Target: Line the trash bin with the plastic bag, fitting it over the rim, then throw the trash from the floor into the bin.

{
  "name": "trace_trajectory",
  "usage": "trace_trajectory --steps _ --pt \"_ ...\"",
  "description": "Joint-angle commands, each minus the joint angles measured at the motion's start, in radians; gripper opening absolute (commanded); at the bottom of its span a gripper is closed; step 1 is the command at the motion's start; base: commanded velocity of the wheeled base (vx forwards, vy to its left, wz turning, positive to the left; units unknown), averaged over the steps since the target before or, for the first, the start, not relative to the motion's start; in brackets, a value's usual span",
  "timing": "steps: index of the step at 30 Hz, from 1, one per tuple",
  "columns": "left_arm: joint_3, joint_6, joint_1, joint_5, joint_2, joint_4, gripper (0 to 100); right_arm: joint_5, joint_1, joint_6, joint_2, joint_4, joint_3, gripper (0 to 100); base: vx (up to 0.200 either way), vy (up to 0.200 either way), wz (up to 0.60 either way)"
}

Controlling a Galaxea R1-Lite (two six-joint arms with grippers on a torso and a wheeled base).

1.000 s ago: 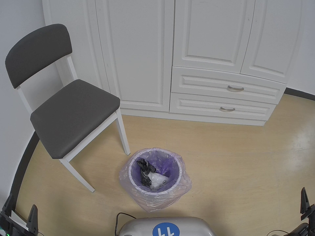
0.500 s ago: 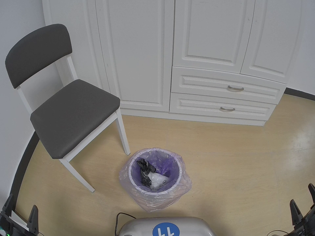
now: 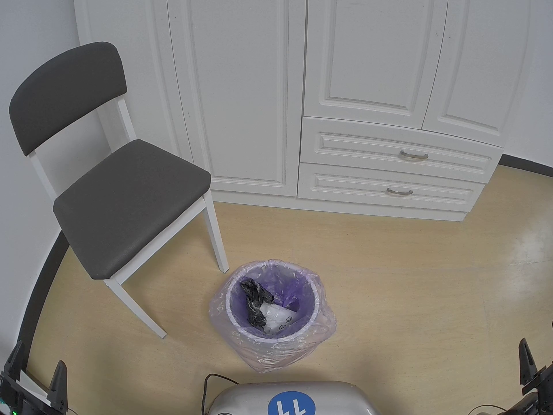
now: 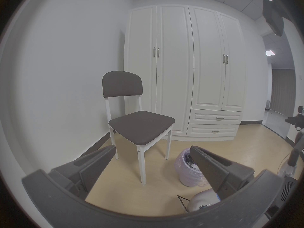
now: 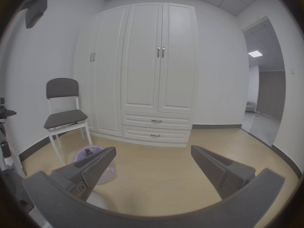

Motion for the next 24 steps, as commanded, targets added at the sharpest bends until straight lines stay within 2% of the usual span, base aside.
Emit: trace_trajectory --steps 1,5,7,10,12,15,20,21,24 --pt "0.018 0.001 0.001 0.000 -0.013 0.000 100 0.099 -0.001 -0.002 -0.014 0.004 0.018 100 0.000 0.000 0.00" --pt "0.018 -0.001 0.001 0.000 -0.013 0.000 100 0.097 -0.001 -0.036 -0.014 0.001 0.016 100 0.000 0.000 0.00" --pt "0.018 -0.002 0.002 0.002 -0.013 0.000 100 0.070 0.001 -0.111 -0.014 -0.022 0.018 100 0.000 0.000 0.00" --pt "0.018 -0.002 0.001 0.002 -0.013 0.000 100 0.062 0.001 -0.085 -0.014 -0.049 0.018 100 0.000 0.000 0.00" --pt "0.018 -0.002 0.001 0.002 -0.013 0.000 100 0.065 0.001 -0.066 -0.014 0.004 0.018 100 0.000 0.000 0.00" --pt "0.018 -0.004 0.001 0.002 -0.013 0.000 100 0.082 0.001 -0.037 -0.014 0.000 0.018 100 0.000 0.000 0.00" --pt "0.018 -0.001 0.001 0.002 -0.013 -0.002 100 0.105 0.001 -0.039 -0.012 0.003 0.016 100 0.000 0.000 0.00" --pt "0.018 -0.001 0.002 0.000 -0.013 -0.002 100 0.093 0.001 0.003 -0.011 0.030 0.018 100 0.000 0.000 0.00" --pt "0.018 0.010 0.001 0.000 -0.013 0.000 100 0.097 0.001 0.010 -0.012 0.040 0.018 100 0.000 0.000 0.00"
